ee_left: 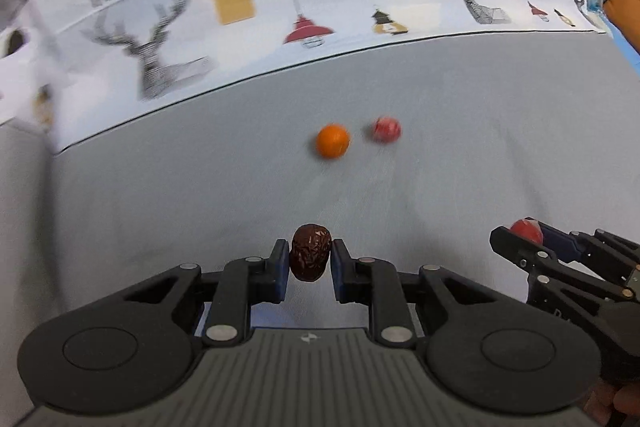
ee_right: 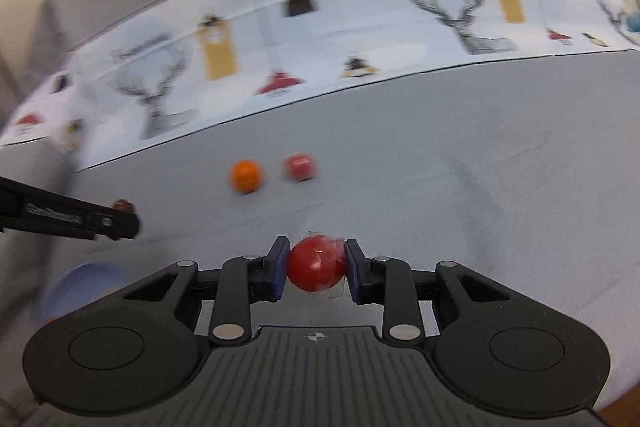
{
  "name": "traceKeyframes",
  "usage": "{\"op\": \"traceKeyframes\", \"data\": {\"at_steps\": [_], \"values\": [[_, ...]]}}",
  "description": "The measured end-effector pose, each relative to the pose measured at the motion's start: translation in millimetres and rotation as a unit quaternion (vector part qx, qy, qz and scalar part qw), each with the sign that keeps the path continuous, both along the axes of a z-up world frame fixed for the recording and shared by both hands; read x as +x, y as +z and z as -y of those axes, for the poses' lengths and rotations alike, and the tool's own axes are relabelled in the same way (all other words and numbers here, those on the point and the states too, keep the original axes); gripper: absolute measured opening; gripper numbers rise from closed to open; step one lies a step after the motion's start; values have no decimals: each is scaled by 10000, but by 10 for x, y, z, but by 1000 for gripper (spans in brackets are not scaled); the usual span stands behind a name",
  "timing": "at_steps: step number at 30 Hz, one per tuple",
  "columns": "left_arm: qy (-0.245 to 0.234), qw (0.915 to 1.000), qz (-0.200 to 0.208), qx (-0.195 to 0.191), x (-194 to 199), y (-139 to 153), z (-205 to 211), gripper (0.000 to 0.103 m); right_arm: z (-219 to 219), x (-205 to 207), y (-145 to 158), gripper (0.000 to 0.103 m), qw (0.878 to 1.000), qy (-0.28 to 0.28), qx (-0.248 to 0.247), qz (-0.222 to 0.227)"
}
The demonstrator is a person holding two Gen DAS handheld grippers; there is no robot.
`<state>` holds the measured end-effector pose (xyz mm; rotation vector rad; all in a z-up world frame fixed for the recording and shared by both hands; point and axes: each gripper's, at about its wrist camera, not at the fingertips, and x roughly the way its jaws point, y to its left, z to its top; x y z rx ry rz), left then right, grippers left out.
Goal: Organize fruits
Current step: 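Carry the bagged red fruit and date to the blue plate and open both tools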
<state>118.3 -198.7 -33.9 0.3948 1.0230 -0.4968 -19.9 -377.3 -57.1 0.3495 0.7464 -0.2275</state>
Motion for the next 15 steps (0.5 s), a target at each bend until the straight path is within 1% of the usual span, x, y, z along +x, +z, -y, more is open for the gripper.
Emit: {"op": "traceKeyframes", "data": {"at_steps": [3,7,12,15], "values": [[209,9998,-16,3,-328,196,-350,24,-271,-249,212,31,9991,389,176,48],[468,9989,15,25,-730,369,-797,24,-630,-550,424,31,9962,837,257,-11],[715,9974,16,-85,-1161,511,-1277,24,-1034,-836,640,31,9923,1185,338,-122],[828,9964,13,-191,-1364,561,-1505,24,-1240,-933,743,31,9899,1383,252,-173]]}}
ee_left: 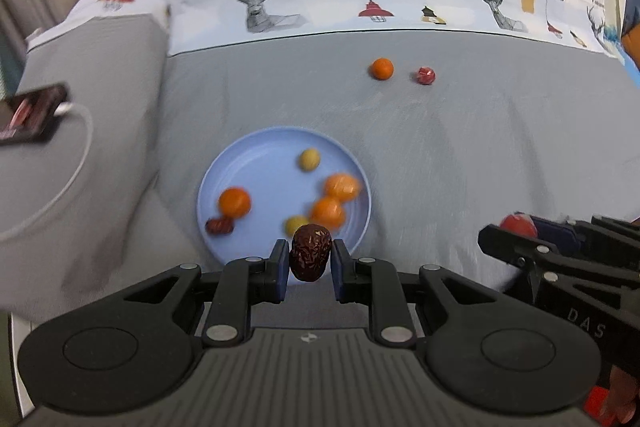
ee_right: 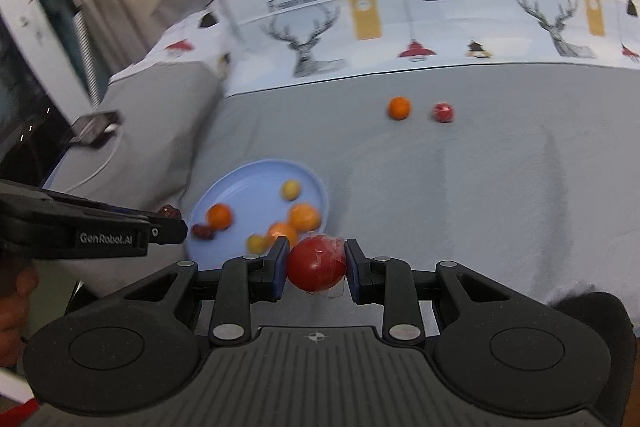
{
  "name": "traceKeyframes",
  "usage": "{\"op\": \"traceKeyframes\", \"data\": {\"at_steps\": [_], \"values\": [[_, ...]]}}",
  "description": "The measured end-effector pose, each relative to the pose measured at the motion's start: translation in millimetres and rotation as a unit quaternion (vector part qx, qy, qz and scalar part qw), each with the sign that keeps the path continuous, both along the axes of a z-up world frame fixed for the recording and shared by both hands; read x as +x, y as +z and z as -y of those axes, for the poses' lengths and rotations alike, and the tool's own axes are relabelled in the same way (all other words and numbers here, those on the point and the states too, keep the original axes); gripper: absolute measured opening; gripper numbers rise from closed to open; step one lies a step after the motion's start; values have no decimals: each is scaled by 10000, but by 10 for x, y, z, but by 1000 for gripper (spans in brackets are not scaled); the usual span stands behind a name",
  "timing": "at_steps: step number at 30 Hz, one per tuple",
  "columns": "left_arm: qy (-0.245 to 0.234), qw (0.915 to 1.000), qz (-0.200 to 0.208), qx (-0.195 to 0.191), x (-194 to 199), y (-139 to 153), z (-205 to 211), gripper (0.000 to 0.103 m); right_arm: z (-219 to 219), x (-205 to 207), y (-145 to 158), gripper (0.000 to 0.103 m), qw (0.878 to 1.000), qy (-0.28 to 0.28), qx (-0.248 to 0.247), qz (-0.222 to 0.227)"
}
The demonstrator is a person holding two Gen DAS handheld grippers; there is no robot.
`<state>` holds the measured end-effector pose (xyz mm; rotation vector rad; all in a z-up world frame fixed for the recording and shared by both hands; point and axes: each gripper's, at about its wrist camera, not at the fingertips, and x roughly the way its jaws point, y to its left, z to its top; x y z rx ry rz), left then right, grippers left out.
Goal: Organize fruits
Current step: 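Carry the bagged red fruit and date to the blue plate and open both tools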
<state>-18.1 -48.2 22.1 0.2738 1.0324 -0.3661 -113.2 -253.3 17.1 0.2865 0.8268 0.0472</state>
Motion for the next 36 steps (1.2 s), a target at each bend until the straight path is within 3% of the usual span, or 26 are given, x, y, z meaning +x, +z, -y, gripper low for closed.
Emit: {"op": "traceKeyframes", "data": {"at_steps": [16,36], "values": [[423,9982,245,-350,-463,173,-561,24,-524,-301,339,31,9978,521,-324,243],[474,9984,84,-312,-272,30,-578,24,-592,-150,238,31,9972,627,-404,54]]}}
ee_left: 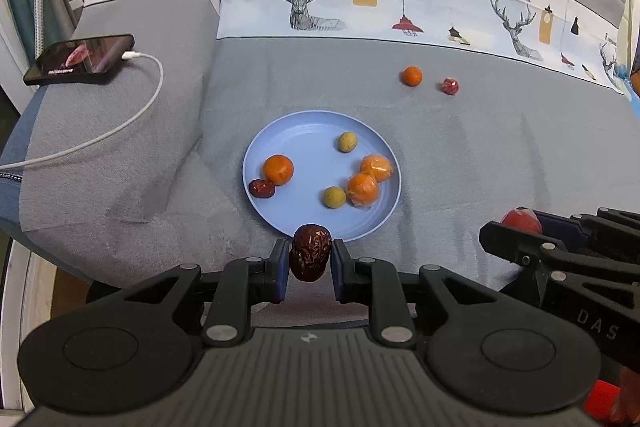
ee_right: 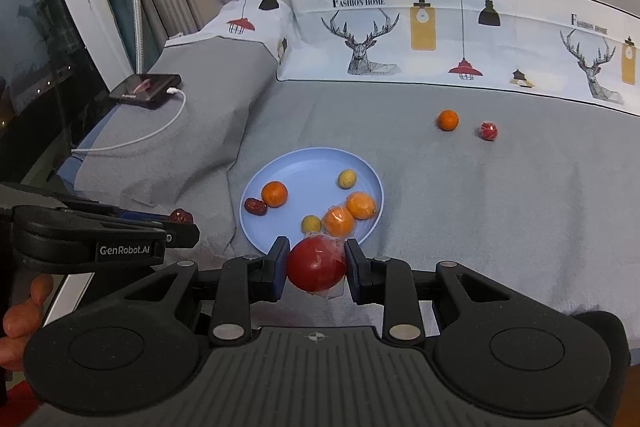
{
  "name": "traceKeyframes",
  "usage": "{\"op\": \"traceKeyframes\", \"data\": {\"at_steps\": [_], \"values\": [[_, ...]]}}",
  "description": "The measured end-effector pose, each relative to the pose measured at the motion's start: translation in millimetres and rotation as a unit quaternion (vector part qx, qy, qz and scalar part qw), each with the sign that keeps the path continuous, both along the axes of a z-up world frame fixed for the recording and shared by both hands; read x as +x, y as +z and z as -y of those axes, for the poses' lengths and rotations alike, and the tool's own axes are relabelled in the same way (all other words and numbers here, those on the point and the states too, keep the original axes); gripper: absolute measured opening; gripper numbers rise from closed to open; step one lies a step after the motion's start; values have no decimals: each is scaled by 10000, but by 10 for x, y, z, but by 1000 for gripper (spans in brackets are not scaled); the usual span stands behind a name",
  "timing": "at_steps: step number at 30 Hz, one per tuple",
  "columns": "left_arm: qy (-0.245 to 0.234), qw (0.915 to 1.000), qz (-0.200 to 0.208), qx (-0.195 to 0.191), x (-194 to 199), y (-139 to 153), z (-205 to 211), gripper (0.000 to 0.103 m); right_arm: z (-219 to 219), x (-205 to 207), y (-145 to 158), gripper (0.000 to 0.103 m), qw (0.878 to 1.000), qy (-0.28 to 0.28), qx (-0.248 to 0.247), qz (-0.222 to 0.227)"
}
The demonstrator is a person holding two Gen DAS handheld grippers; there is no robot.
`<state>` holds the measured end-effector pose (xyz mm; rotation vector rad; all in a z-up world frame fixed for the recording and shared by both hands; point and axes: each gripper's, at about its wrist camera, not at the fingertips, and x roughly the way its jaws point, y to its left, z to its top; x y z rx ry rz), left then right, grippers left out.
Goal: Organize fruits
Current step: 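Carry the bagged red fruit and date to the blue plate and open both tools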
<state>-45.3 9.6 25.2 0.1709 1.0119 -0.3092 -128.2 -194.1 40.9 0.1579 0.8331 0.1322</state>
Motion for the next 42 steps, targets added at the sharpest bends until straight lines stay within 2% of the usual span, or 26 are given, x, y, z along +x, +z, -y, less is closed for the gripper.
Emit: {"op": "traceKeyframes", "data": {"at_steps": [19,26,42], "values": [[122,9993,-332,80,686,-283,52,24,-72,631,-327,31,9989,161,61,-437],[112,9987,-446,197,981,-441,132,24,-66,931,-558,31,9982,235,53,-548],[-5,9966,-678,477,1626,-967,308,24,-120,1491,-1041,31,9952,711,-438,-504]]}}
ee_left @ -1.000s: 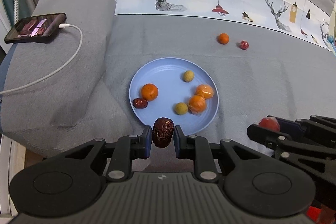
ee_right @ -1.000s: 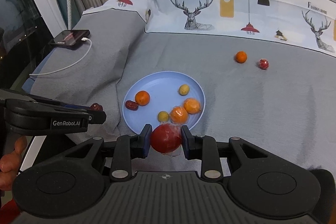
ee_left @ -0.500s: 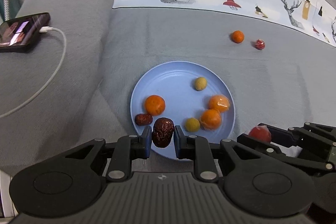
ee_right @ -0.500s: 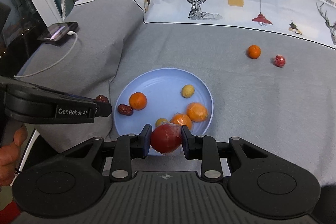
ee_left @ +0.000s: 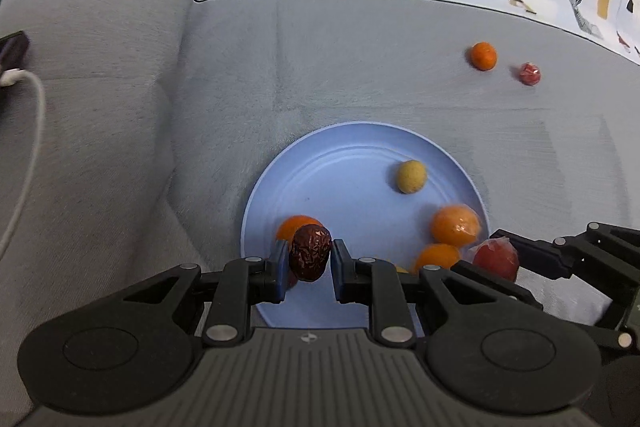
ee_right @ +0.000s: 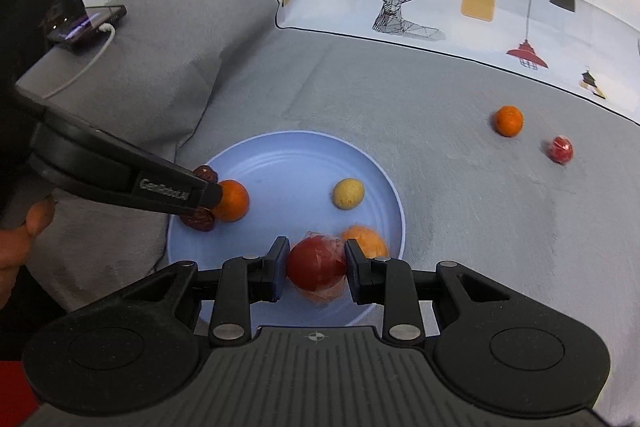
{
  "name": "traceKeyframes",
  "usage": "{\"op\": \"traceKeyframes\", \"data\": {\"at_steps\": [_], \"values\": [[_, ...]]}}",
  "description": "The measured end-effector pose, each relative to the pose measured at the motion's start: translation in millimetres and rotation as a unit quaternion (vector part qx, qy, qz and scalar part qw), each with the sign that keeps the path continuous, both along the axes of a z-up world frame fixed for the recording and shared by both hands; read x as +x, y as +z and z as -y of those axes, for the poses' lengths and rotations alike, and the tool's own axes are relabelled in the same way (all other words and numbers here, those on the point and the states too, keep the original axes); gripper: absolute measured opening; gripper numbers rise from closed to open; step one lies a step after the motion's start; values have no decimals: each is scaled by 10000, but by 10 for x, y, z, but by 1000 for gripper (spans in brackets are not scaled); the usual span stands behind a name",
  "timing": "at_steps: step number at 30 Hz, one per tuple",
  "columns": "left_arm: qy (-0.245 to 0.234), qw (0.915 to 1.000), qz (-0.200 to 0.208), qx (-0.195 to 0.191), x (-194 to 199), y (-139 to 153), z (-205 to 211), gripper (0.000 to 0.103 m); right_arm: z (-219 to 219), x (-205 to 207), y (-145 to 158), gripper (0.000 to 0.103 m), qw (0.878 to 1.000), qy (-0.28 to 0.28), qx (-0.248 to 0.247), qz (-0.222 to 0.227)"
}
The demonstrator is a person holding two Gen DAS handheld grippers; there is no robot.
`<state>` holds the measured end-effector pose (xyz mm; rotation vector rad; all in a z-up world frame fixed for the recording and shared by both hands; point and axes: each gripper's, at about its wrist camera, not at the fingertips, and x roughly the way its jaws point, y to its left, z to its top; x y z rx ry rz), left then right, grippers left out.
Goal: Organize fruits
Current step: 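Carry the bagged red fruit and date to the blue plate and open both tools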
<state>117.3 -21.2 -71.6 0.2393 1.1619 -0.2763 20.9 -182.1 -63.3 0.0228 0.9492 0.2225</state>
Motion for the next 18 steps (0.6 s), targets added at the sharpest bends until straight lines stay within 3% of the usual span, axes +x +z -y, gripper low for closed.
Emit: {"op": "traceKeyframes", "data": {"at_steps": [5,6,8,9,10,12,18], "values": [[-20,10000,22,38,113,-118,19,25,-22,124,-96,31,10000,71,-26,-48],[-27,10000,21,16,127,-130,18,30,-32,146,-116,32,9999,96,-32,-53],[15,10000,13,-50,159,-140,16,92,-55,181,-146,38,9999,157,-28,-49],[65,9999,84,-102,159,-121,1,101,-67,199,-154,56,9998,186,-29,-53],[101,9995,219,-191,132,-79,-29,102,-76,204,-151,72,9998,212,-37,-56],[13,9993,263,-265,86,-19,-68,102,-85,180,-102,87,9997,231,-72,49],[182,9995,242,-63,-211,147,-260,103,-28,-168,49,96,9997,132,-196,-35]]}}
